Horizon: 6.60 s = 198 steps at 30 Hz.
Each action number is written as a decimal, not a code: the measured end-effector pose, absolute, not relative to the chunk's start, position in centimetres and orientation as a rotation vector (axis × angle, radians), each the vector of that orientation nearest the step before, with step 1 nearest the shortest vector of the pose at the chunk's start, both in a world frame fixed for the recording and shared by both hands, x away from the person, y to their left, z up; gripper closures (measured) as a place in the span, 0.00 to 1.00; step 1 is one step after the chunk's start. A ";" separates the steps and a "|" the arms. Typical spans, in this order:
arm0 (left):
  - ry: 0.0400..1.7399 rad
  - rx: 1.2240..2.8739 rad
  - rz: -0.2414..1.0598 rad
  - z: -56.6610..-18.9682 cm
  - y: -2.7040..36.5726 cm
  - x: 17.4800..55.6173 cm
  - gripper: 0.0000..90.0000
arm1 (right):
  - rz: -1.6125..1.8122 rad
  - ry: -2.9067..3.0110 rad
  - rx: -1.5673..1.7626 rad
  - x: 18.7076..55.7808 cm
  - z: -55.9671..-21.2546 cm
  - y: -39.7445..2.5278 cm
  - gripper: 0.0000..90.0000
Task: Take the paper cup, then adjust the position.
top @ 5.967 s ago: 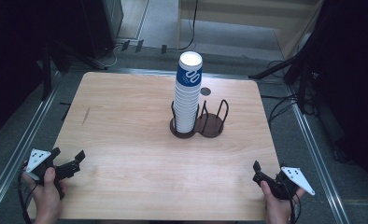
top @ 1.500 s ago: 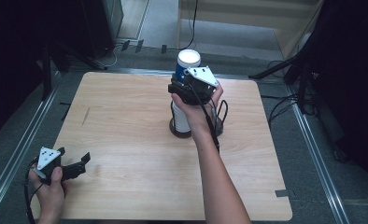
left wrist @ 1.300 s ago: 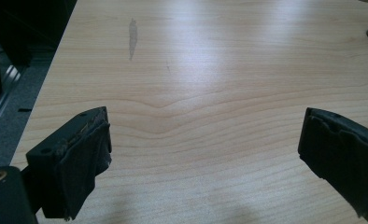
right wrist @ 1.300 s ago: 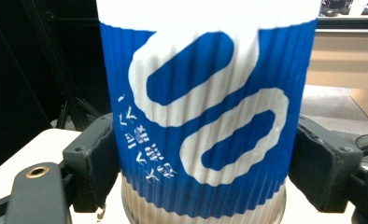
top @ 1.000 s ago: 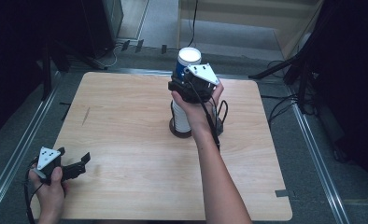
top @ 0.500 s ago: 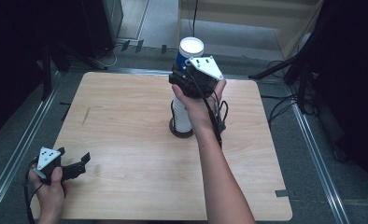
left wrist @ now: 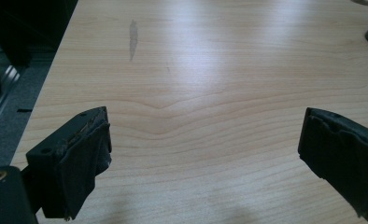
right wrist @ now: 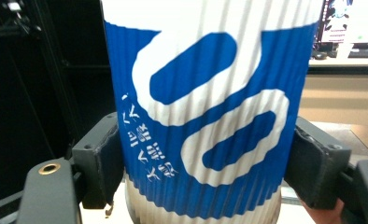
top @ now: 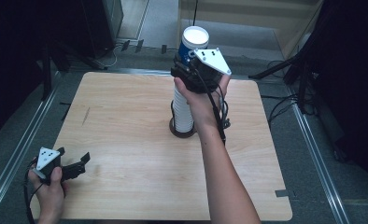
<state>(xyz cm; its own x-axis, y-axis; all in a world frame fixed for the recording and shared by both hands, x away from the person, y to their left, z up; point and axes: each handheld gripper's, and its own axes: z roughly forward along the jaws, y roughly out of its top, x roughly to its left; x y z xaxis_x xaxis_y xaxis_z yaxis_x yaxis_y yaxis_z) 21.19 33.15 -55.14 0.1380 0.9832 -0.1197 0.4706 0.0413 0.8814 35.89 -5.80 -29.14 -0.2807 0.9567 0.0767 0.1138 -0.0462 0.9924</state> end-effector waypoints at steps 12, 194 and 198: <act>1.445 1.548 0.751 -55.1 33.1 21.1 0.04 | 1.443 1.435 1.169 34.1 -27.3 -7.4 0.25; 0.709 1.718 0.461 -47.1 19.8 22.9 0.32 | 1.025 1.925 0.548 19.1 -51.1 -3.7 0.06; 0.717 1.705 0.452 -47.3 20.1 23.1 0.32 | 1.029 1.914 0.588 19.3 -51.0 -3.9 0.06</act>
<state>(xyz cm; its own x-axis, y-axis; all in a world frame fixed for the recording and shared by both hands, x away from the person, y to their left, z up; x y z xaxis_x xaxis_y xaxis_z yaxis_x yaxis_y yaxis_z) 23.11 20.10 -47.33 0.7368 0.6720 -0.0738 0.2233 -0.1389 0.9648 19.34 -3.87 -50.96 -0.5179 0.7171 -0.4664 0.0069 0.5487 0.8360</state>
